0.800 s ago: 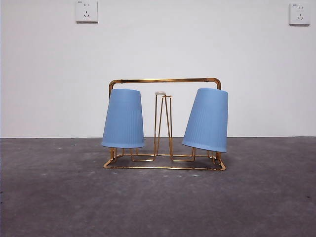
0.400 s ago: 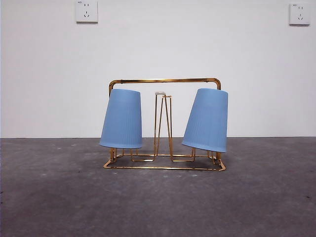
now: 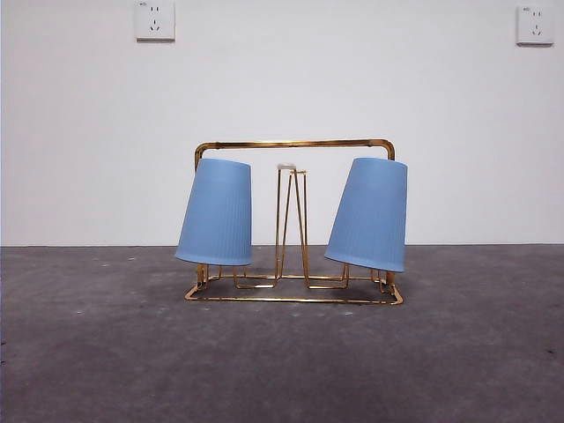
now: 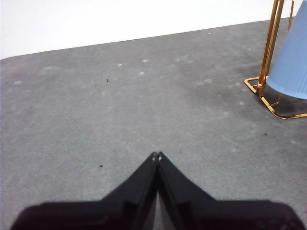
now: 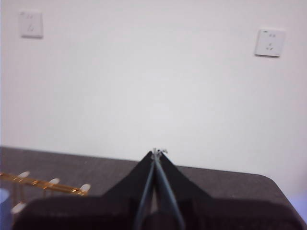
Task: Pick up cup 1,put cup 1 in the cup rack,pick up cup 2,put cup 2 in the cup rack
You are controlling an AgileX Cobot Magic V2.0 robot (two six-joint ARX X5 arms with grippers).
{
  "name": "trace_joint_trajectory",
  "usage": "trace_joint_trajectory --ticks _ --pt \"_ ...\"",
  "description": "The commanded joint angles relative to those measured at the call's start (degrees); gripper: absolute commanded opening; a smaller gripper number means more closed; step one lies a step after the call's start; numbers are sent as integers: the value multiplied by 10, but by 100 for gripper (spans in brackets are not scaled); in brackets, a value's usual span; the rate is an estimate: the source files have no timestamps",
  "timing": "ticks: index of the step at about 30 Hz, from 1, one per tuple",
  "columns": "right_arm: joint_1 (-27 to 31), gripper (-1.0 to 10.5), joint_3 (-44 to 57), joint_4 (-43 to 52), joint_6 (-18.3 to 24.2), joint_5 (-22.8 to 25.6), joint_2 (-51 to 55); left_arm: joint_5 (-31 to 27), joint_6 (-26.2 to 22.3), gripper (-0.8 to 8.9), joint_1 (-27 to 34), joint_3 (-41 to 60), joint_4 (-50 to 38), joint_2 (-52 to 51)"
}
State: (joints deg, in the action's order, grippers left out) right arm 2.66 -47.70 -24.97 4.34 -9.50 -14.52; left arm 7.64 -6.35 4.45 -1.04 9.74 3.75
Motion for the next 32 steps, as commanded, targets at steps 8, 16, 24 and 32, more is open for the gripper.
trace_joint_trajectory --ticks 8,16,24,32 --pt "1 3 328 155 -80 10 115 0 4 -1 2 5 -5 0" --pt "0 3 429 169 -82 25 141 0 4 -2 2 5 -5 0" --pt "-26 3 469 155 -76 37 141 0 4 -2 2 5 -5 0" --pt "-36 3 469 150 -73 42 141 0 4 -1 2 5 -4 1"
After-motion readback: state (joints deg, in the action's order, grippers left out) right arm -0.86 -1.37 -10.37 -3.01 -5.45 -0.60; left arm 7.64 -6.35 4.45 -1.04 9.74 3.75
